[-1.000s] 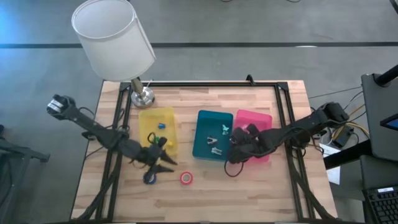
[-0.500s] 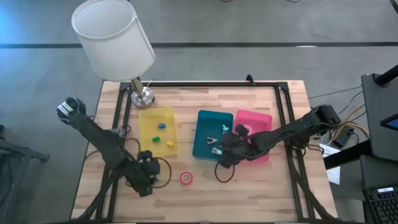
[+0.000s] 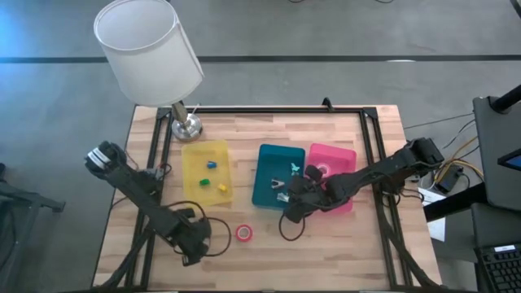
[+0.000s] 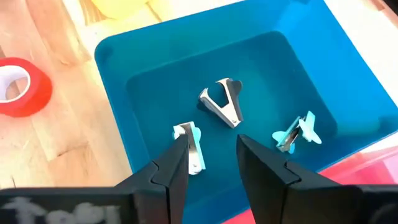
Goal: Pick and place Stapler, Stapler remover, tape
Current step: Put the blue tape into the pink bin
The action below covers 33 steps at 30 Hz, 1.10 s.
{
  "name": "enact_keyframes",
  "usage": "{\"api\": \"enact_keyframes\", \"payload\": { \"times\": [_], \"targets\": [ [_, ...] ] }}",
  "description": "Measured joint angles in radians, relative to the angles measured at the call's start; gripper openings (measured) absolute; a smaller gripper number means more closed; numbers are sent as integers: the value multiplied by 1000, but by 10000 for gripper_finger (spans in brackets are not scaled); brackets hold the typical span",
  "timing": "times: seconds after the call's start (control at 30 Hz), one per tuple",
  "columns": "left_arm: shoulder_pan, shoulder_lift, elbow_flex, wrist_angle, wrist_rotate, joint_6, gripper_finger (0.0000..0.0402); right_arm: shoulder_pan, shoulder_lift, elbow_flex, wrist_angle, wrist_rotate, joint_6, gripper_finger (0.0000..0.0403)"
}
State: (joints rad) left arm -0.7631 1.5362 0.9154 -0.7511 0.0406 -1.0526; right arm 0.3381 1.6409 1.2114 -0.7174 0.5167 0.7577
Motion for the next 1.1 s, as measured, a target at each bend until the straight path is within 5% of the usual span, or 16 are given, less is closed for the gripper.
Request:
{"api": "enact_keyframes", "payload": {
  "times": [1.1],
  "targets": [
    [4, -1, 53, -31, -205, 186, 140, 2, 0, -3, 12, 0, -2, 117]
  ]
}}
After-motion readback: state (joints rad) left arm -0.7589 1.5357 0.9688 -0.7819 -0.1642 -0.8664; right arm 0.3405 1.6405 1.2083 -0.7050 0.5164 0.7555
